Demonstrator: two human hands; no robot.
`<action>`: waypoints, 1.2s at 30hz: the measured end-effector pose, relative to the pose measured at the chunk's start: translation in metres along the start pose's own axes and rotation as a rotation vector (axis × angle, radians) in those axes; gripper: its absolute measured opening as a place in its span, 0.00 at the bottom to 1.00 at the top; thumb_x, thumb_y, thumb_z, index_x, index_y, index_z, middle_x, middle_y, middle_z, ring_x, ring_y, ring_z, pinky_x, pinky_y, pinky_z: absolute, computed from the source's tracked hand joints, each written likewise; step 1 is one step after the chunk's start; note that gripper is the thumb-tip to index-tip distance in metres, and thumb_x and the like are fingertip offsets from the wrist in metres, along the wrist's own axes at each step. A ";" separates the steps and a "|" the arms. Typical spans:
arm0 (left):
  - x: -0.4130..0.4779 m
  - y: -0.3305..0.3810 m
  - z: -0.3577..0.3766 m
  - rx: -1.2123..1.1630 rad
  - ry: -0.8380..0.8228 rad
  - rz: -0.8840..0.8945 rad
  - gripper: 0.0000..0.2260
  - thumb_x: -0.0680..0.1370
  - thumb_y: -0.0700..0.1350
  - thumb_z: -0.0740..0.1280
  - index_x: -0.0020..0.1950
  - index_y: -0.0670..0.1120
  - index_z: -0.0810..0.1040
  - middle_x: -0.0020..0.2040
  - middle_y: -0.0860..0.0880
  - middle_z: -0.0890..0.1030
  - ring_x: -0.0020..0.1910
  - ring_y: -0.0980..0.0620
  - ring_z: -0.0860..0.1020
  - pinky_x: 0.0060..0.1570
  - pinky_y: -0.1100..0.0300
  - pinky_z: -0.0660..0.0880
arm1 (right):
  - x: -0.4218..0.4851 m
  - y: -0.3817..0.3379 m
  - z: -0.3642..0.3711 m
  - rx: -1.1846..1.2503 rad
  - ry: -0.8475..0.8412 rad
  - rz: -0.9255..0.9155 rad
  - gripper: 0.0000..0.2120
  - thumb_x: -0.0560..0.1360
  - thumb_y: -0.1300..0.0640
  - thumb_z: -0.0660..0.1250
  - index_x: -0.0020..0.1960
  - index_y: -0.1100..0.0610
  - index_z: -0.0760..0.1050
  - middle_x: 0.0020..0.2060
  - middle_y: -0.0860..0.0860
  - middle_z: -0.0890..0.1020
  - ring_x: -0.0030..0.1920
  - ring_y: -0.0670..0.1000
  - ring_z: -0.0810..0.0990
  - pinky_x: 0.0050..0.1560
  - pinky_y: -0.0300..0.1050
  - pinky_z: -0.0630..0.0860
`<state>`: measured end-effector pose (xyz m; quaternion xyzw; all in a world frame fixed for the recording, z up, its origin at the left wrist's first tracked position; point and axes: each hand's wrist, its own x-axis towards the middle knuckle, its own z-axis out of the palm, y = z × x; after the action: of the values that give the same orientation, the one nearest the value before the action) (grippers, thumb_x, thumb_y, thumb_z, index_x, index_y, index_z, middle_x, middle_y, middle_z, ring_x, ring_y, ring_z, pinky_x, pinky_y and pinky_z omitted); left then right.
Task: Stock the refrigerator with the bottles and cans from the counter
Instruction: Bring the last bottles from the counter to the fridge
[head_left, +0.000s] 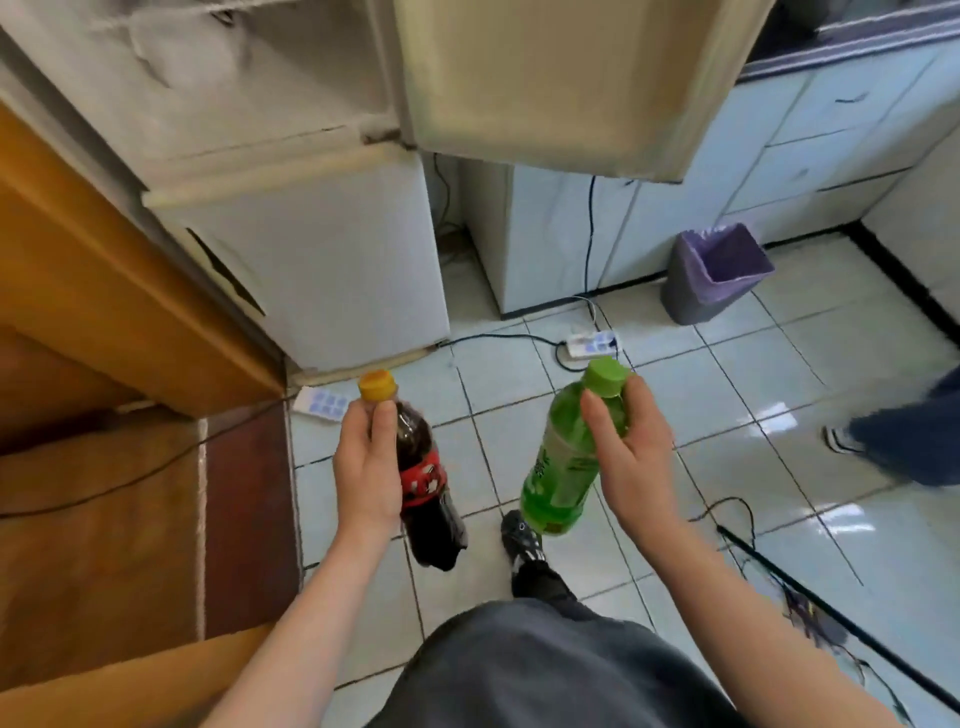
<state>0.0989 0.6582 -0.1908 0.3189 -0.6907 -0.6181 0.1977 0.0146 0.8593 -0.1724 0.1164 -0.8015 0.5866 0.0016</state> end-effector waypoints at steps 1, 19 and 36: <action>0.013 0.005 0.001 -0.004 0.041 -0.011 0.17 0.75 0.60 0.57 0.50 0.50 0.77 0.43 0.59 0.79 0.43 0.66 0.76 0.44 0.70 0.70 | 0.023 -0.003 0.008 0.008 -0.044 -0.023 0.01 0.75 0.49 0.62 0.45 0.43 0.71 0.36 0.37 0.76 0.38 0.39 0.74 0.38 0.30 0.68; 0.182 0.029 -0.045 -0.016 0.491 -0.089 0.15 0.75 0.64 0.55 0.48 0.58 0.76 0.46 0.60 0.80 0.47 0.62 0.79 0.45 0.62 0.72 | 0.246 -0.056 0.196 0.119 -0.453 -0.163 0.03 0.75 0.47 0.61 0.47 0.43 0.72 0.39 0.44 0.78 0.40 0.42 0.76 0.39 0.33 0.71; 0.503 0.130 -0.176 0.027 0.164 0.303 0.15 0.73 0.61 0.57 0.48 0.53 0.75 0.41 0.56 0.79 0.43 0.64 0.76 0.44 0.73 0.70 | 0.421 -0.193 0.402 0.110 -0.102 -0.388 0.03 0.73 0.44 0.58 0.46 0.40 0.69 0.40 0.35 0.75 0.41 0.38 0.74 0.38 0.27 0.67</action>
<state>-0.1701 0.1894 -0.0969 0.2633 -0.7206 -0.5437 0.3402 -0.3053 0.3487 -0.0581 0.2981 -0.7299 0.6113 0.0678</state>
